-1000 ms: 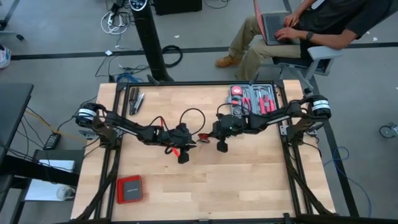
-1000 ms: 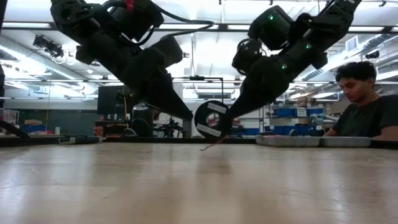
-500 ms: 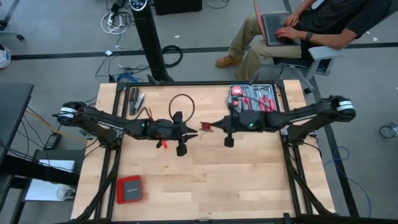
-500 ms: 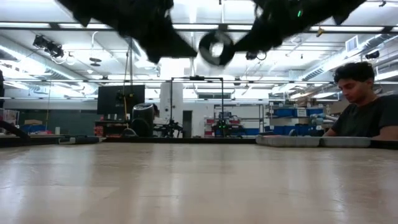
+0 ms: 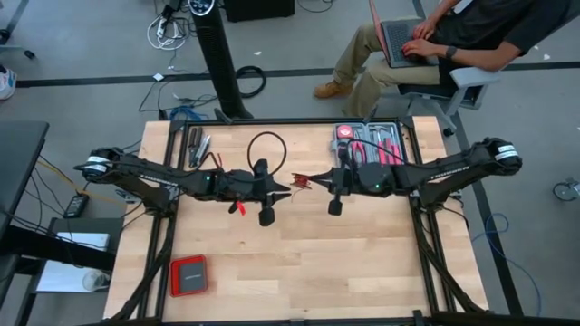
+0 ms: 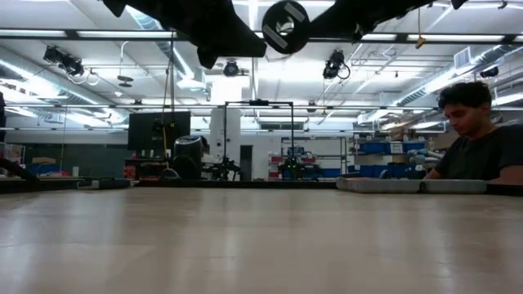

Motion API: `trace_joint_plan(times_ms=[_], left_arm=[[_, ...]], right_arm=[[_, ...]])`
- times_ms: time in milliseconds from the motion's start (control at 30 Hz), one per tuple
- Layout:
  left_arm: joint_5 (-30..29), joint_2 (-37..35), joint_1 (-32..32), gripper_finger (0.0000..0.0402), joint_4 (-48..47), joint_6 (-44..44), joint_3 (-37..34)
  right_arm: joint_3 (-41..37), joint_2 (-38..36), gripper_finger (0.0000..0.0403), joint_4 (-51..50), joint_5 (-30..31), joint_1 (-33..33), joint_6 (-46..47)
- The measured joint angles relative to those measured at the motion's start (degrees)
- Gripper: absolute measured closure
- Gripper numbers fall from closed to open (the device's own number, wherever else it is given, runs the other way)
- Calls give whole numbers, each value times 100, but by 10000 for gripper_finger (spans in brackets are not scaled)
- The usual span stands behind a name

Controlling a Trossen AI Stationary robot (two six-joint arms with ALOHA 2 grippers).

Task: Coil cords
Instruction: Uncoil the red cable wire from the black spool

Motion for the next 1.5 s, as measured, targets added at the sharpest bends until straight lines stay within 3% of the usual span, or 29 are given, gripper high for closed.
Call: trace_joint_plan(times_ms=[433, 1367, 1500], left_arm=[[121, 2, 2, 311, -66, -987, 0], [130, 2, 24, 302, -22, -1476, 0], [133, 2, 129, 302, -26, -1882, 0]], right_arm=[[-2, 39, 403, 471, 283, 163, -485], [-2, 39, 403, 716, 587, 277, -789], [-2, 39, 403, 724, 581, 323, -856]])
